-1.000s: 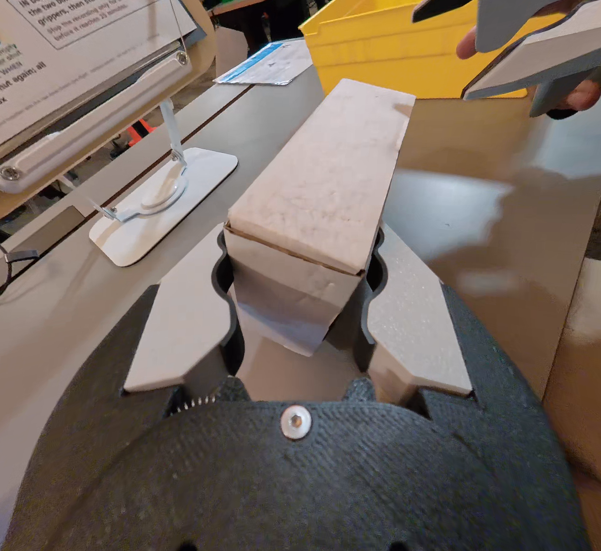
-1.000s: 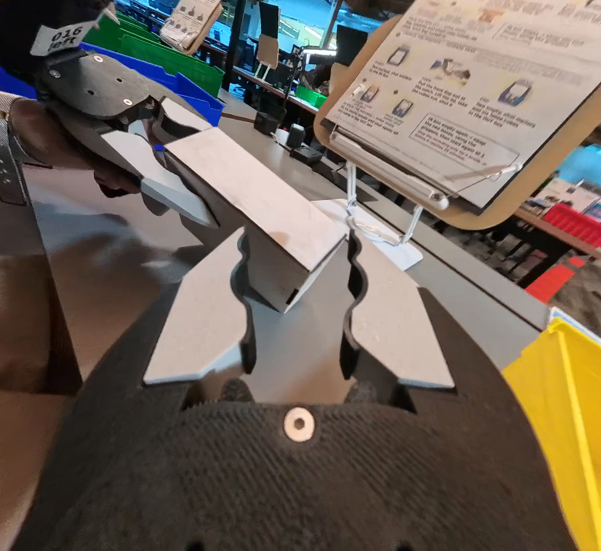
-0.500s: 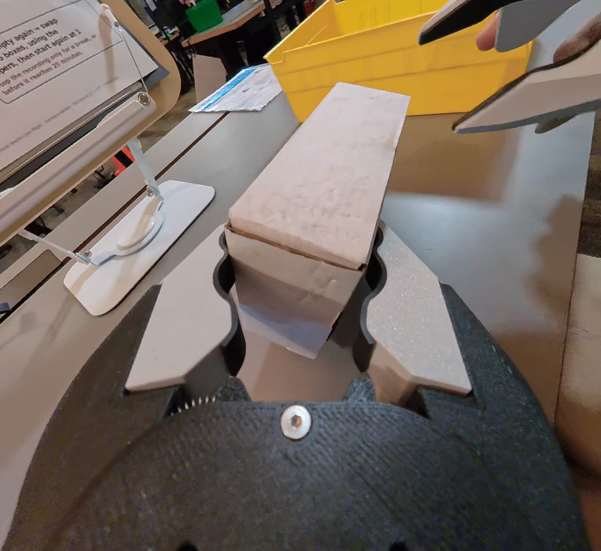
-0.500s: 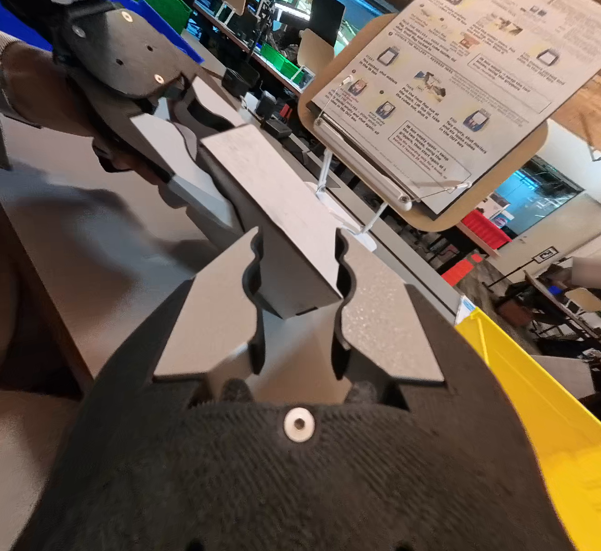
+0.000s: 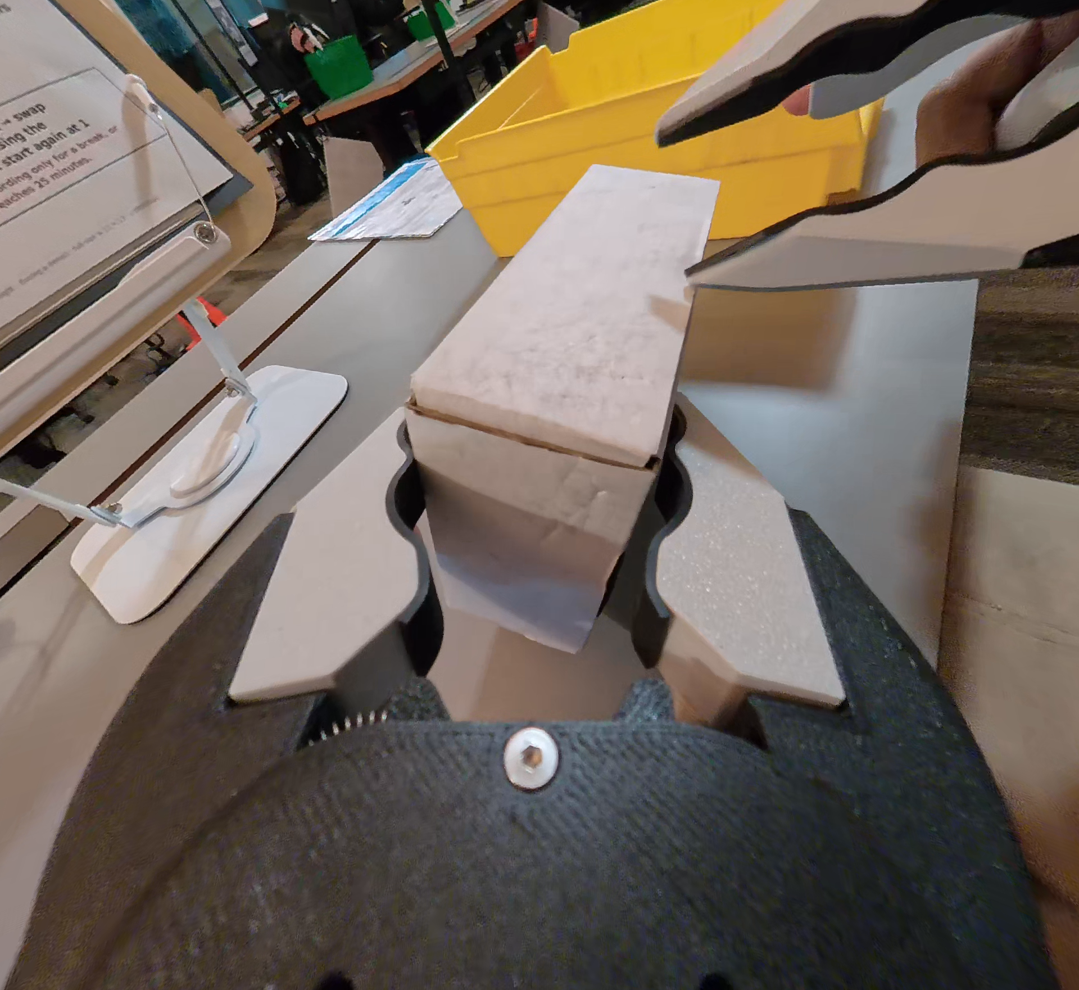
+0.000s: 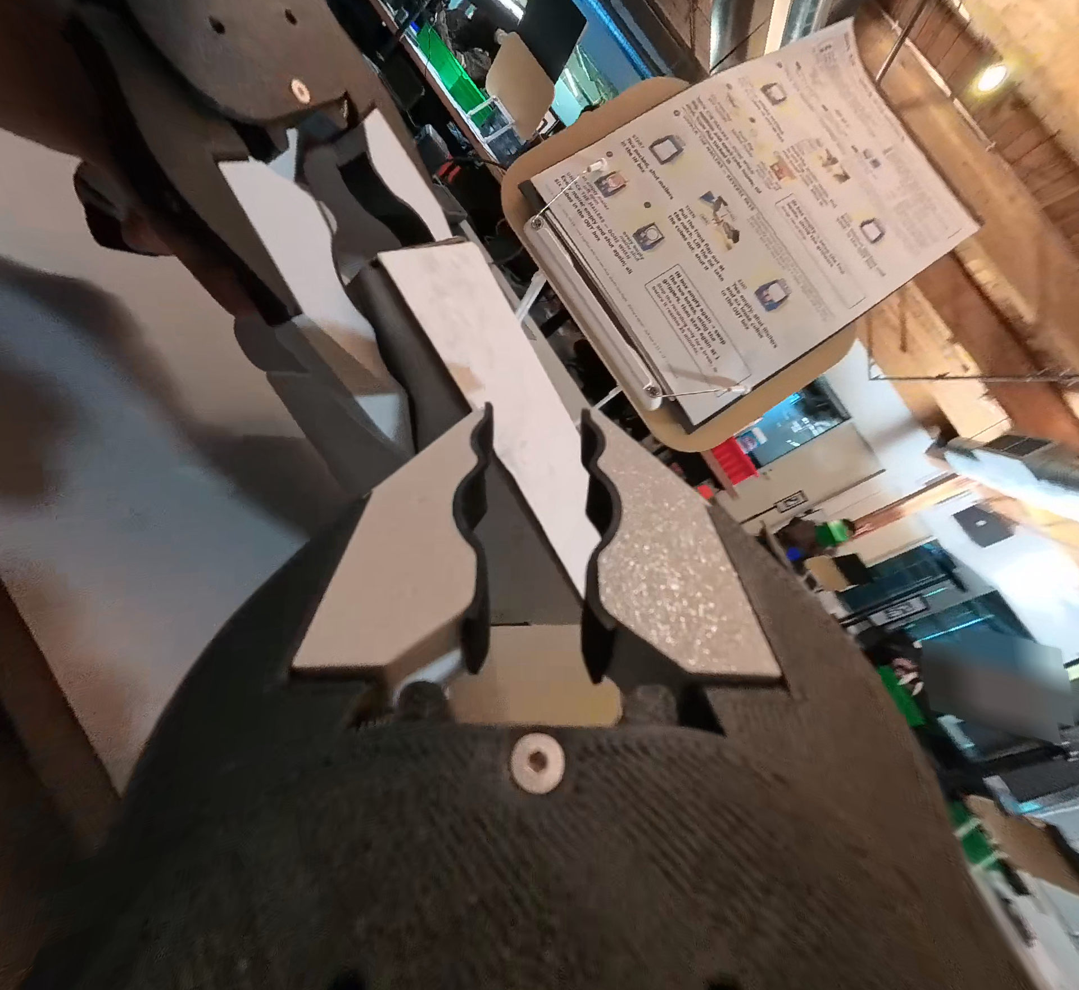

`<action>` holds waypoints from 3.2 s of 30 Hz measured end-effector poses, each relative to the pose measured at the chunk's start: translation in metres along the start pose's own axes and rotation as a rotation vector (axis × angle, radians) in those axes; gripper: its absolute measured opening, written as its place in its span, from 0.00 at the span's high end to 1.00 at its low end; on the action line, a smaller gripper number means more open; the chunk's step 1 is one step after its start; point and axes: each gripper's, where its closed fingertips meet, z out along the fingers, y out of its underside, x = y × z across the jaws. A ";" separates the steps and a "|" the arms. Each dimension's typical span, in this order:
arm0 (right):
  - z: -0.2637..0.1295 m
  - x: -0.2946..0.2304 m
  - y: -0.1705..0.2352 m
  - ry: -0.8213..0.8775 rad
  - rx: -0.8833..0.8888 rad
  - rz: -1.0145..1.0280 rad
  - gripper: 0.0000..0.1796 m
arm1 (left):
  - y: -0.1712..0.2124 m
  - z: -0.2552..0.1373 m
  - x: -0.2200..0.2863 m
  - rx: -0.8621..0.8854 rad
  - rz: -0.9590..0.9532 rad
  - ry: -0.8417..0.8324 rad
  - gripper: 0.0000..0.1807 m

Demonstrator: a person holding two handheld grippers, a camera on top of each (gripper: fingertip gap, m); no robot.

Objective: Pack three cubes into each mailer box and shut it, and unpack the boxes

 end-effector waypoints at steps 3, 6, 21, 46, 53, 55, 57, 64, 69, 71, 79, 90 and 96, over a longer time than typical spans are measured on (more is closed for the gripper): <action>-0.001 0.000 -0.001 0.008 0.007 -0.061 0.85 | -0.001 -0.001 0.001 -0.008 -0.011 -0.010 0.56; -0.001 -0.003 -0.002 -0.006 0.013 -0.079 0.84 | 0.000 -0.002 -0.002 -0.014 -0.027 -0.026 0.56; 0.003 -0.006 -0.009 0.057 0.014 -0.279 0.83 | -0.001 -0.009 -0.002 -0.012 -0.037 -0.025 0.57; -0.003 0.020 -0.019 0.206 0.020 -0.208 0.97 | -0.008 -0.008 0.013 -0.038 0.087 -0.004 0.59; -0.011 0.037 -0.022 0.256 0.068 -0.108 0.98 | 0.004 0.000 0.031 -0.077 0.352 -0.033 0.59; -0.011 0.036 -0.022 0.236 0.077 -0.064 1.00 | 0.011 -0.001 0.027 -0.088 0.361 -0.027 0.59; -0.010 0.033 -0.020 0.211 0.079 -0.055 1.00 | 0.020 -0.002 0.022 -0.102 0.350 -0.020 0.59; -0.009 0.031 -0.016 0.199 0.068 -0.063 1.00 | 0.013 -0.013 0.024 0.031 0.256 0.057 0.51; -0.009 0.030 -0.016 0.201 0.073 -0.065 1.00 | -0.022 -0.031 0.028 0.212 0.135 0.113 0.52; -0.011 0.031 -0.019 0.199 0.086 -0.054 1.00 | -0.030 -0.035 0.025 0.245 0.080 0.112 0.57; -0.019 -0.029 -0.055 -0.120 0.183 0.132 1.00 | -0.037 -0.037 0.003 0.276 0.015 0.005 0.84; 0.006 -0.016 0.026 -0.111 -0.136 0.553 1.00 | -0.048 -0.043 -0.008 0.326 -0.052 -0.039 0.85; 0.000 -0.073 0.062 -0.385 -0.377 0.461 1.00 | -0.042 -0.045 -0.030 0.326 -0.140 -0.102 0.81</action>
